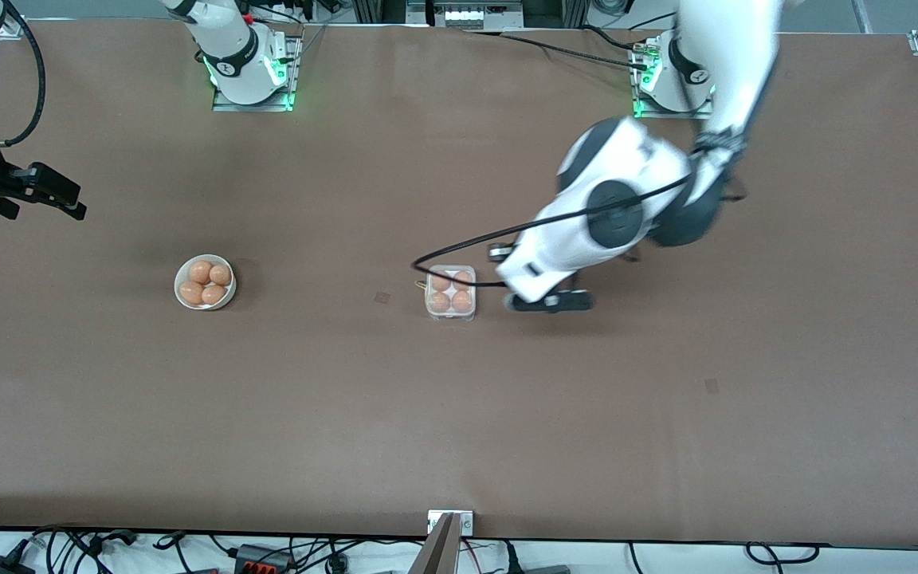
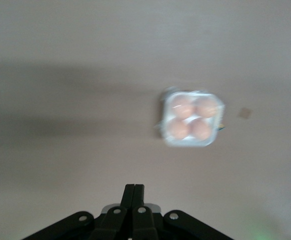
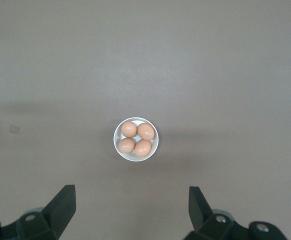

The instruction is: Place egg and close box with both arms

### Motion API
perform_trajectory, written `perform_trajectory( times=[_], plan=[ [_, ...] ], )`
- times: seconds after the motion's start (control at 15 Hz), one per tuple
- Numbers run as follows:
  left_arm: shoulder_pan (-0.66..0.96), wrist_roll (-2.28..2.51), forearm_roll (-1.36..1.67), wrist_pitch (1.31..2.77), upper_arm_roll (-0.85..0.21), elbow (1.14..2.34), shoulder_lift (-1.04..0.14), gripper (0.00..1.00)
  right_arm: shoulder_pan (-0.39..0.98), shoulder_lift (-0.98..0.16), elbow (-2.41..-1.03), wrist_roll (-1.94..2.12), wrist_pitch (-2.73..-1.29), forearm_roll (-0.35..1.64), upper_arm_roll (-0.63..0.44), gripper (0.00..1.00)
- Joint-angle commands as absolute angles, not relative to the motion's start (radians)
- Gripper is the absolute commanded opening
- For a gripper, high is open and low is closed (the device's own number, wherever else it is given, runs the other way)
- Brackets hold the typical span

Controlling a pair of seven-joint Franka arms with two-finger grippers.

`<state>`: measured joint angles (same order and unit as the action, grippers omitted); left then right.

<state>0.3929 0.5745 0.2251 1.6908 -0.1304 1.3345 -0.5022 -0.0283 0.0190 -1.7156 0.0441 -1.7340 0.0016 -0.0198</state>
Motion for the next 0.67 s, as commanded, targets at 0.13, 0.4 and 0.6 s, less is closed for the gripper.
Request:
perform_trajectory(
  times=[0.13, 0.4, 0.6],
  plan=[
    [0.282, 0.585, 0.096, 1.546, -0.133, 1.374, -0.333, 0.00, -0.009, 0.035, -1.721, 0.040, -1.669, -0.009, -0.031, 1.00],
    [0.178, 0.584, 0.022, 1.487, -0.133, 1.370, -0.276, 0.00, -0.009, 0.038, -1.720, 0.040, -1.664, -0.009, -0.028, 1.00],
    [0.077, 0.580, -0.021, 1.427, -0.138, 1.370, -0.249, 0.00, -0.012, 0.037, -1.720, 0.040, -1.669, -0.014, -0.029, 1.00]
  ],
)
